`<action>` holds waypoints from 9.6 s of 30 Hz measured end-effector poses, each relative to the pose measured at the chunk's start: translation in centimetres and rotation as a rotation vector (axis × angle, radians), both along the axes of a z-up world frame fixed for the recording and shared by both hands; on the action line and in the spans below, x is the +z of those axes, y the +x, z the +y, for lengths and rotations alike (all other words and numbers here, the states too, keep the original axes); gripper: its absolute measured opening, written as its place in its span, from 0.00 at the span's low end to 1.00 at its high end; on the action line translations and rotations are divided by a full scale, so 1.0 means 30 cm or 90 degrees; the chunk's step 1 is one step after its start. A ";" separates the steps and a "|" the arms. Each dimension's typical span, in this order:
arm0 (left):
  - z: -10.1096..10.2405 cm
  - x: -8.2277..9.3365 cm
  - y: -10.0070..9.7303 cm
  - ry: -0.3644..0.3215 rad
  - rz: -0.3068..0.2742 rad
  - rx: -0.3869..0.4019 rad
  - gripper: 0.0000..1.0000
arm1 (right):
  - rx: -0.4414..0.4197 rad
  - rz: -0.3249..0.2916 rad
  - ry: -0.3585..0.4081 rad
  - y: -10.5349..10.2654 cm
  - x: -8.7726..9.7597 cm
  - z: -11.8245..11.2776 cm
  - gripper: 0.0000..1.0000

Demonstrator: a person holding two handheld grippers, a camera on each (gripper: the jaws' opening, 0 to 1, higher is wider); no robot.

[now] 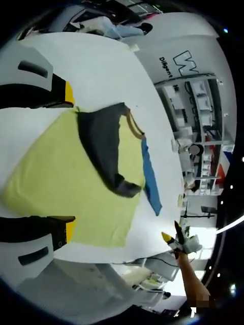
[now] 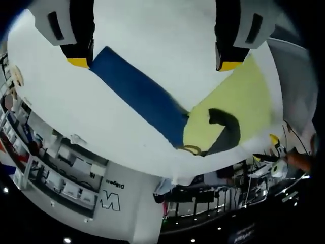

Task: Fold the garment on the visible template until the final outline fits inside the template.

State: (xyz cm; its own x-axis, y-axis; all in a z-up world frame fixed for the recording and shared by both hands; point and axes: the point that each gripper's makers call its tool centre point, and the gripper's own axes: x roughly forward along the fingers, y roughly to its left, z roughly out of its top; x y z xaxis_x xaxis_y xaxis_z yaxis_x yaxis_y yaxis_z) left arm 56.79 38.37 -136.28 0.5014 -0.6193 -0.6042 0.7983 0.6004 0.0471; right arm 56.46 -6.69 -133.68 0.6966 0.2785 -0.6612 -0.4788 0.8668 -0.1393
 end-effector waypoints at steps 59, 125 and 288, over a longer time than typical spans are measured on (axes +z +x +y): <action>-0.465 -0.001 -0.019 -0.016 -0.022 -0.247 0.68 | 0.077 -0.105 0.020 -0.305 0.258 0.298 0.99; -0.629 -0.175 0.139 0.074 -0.024 -0.325 0.36 | -0.063 -0.140 0.070 -0.476 0.220 0.376 0.99; -0.431 -0.238 0.288 0.098 0.012 -0.021 0.11 | -0.102 -0.082 0.177 -0.499 0.087 0.473 0.99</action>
State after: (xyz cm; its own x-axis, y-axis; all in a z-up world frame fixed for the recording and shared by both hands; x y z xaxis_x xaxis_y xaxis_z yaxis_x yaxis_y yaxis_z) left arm 65.44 25.45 -143.42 0.4699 -0.5350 -0.7021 0.8190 0.5609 0.1207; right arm 41.49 7.50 -131.08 0.8190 0.3159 -0.4791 -0.3274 0.9428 0.0619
